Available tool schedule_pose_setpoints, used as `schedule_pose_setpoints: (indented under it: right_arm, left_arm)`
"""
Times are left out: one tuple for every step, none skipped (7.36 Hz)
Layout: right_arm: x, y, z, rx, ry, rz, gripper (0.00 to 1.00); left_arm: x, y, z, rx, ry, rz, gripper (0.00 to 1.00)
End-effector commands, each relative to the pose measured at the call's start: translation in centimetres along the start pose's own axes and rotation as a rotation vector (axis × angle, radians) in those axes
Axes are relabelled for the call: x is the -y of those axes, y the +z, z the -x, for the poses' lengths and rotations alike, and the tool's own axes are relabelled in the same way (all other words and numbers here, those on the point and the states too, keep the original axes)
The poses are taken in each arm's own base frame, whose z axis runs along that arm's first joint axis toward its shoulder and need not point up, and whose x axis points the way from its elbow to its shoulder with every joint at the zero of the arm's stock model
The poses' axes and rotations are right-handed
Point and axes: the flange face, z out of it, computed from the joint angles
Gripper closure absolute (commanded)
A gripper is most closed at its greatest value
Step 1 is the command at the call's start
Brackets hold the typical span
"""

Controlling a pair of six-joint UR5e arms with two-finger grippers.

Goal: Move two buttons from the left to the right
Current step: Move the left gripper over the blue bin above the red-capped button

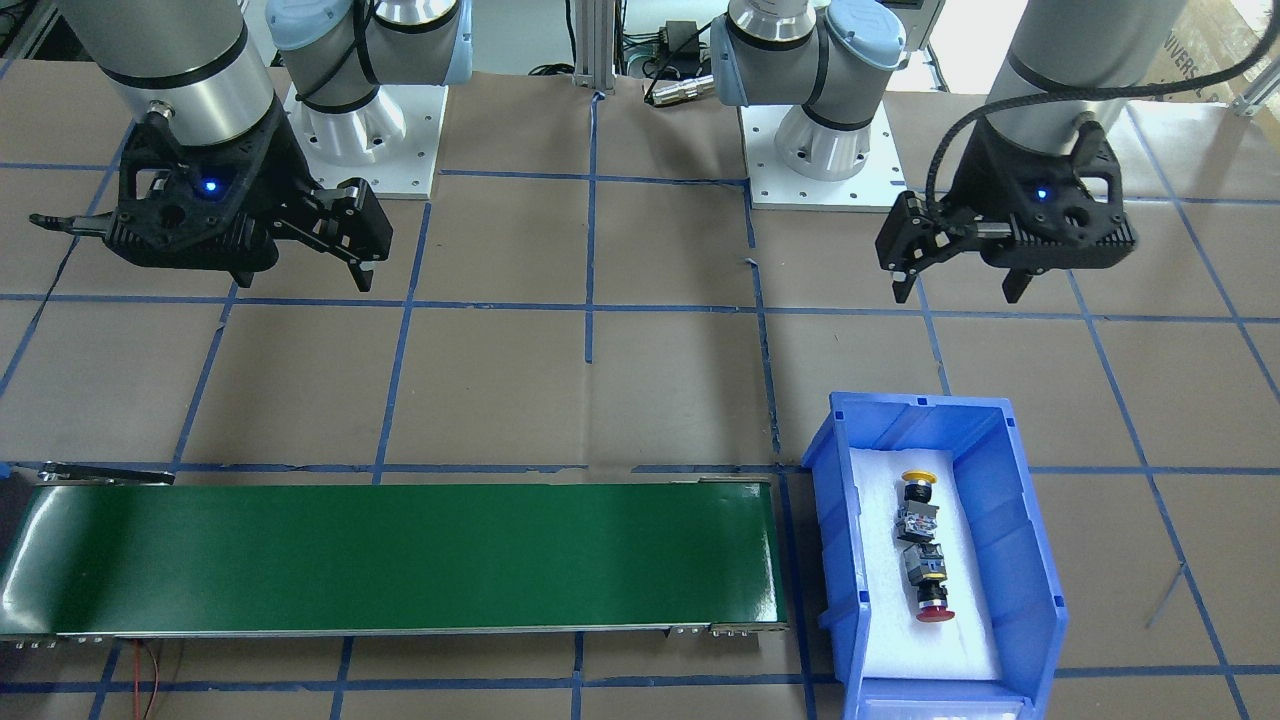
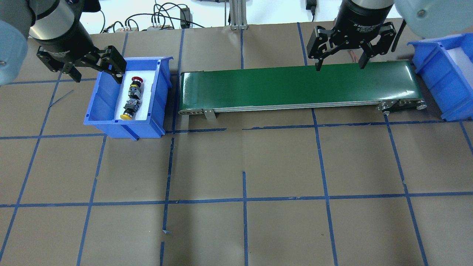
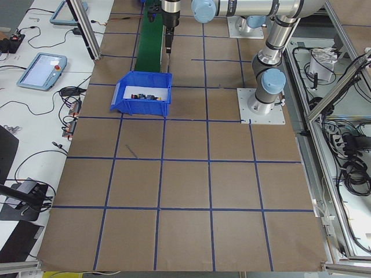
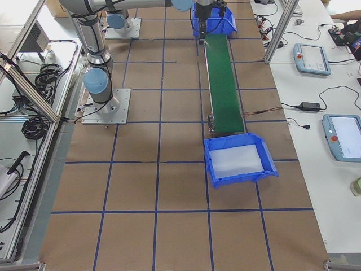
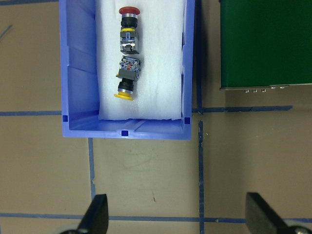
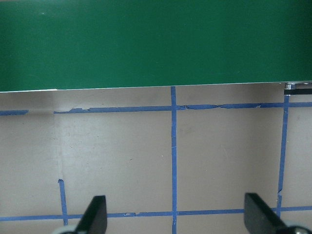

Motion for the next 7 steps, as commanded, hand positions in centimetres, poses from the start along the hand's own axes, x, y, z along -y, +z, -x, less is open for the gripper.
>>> schedule_pose_setpoints:
  right_arm:
    - [0.0, 0.0, 0.0, 0.0, 0.0, 0.0, 0.0]
    - [0.0, 0.0, 0.0, 0.0, 0.0, 0.0, 0.0]
    - [0.0, 0.0, 0.0, 0.0, 0.0, 0.0, 0.0]
    - [0.0, 0.0, 0.0, 0.0, 0.0, 0.0, 0.0]
    - [0.0, 0.0, 0.0, 0.0, 0.0, 0.0, 0.0]
    - [0.0, 0.0, 0.0, 0.0, 0.0, 0.0, 0.0]
    - [0.0, 0.0, 0.0, -0.002, 0.0, 0.0, 0.0]
  left_arm:
    - [4.8, 4.8, 4.7, -0.04, -0.061, -0.004, 0.0]
    - [7.6, 7.6, 5.1, -0.031, -0.062, -0.017, 0.0]
    - [9.4, 8.9, 5.4, -0.038, -0.064, -0.009, 0.0]
    - [10.2, 10.3, 5.3, -0.043, -0.067, 0.01, 0.0]
    - [10.5, 11.5, 5.3, -0.045, -0.066, 0.027, 0.0]
    - [11.5, 12.7, 5.5, -0.046, -0.069, 0.034, 0.0]
    - [12.6, 14.5, 5.6, -0.035, -0.062, 0.006, 0.0]
